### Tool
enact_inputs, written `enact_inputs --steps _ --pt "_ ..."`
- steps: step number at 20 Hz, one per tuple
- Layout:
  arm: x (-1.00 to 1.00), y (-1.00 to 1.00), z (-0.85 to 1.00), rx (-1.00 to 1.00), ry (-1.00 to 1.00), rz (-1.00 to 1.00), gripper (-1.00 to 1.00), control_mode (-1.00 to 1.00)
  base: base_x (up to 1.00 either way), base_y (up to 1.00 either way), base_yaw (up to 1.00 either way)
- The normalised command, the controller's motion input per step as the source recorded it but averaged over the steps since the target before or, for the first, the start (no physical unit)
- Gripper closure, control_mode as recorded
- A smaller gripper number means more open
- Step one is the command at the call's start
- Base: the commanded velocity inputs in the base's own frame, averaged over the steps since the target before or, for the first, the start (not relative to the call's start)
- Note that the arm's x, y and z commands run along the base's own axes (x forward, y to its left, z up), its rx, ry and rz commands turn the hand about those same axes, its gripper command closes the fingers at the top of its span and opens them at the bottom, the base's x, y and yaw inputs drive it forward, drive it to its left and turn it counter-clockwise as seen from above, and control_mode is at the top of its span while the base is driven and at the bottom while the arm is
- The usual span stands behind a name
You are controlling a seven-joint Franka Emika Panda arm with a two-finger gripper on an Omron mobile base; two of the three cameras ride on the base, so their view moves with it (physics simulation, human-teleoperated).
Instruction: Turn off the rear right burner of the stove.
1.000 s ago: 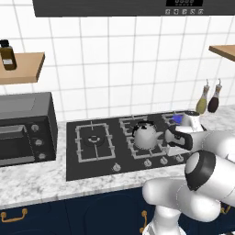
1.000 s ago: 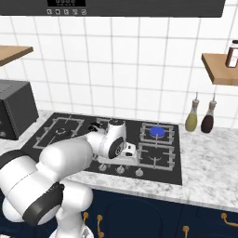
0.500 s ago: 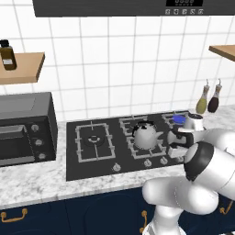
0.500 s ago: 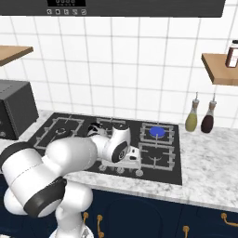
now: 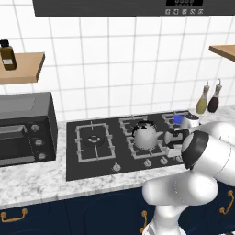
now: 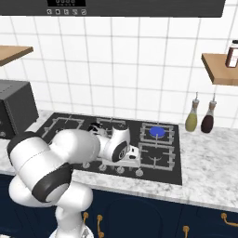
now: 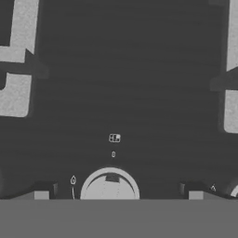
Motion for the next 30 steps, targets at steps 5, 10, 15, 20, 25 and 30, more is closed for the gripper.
enact_inputs --steps 5,10,15,20,25,30 --pt "-0.09 0.03 -0.05 0.0 0.0 0.01 -1.0 -1.0 0.0 0.0 0.0" --pt "-0.04 0.01 -0.01 0.0 0.0 0.0 -1.0 -1.0 0.0 0.0 0.0" --pt "0.0 0.09 -0.09 0.0 0.0 0.0 -1.0 -1.0 0.0 0.0 0.0" --pt "0.0 0.0 0.0 0.0 0.0 0.0 1.0 -1.0 0.0 0.0 0.0" --pt "-0.03 0.0 0.0 0.01 0.0 -0.06 1.0 -1.0 0.0 0.0 0.0" --pt "-0.11 -0.01 0.0 0.05 0.0 -0.36 1.0 -1.0 0.0 0.0 0.0"
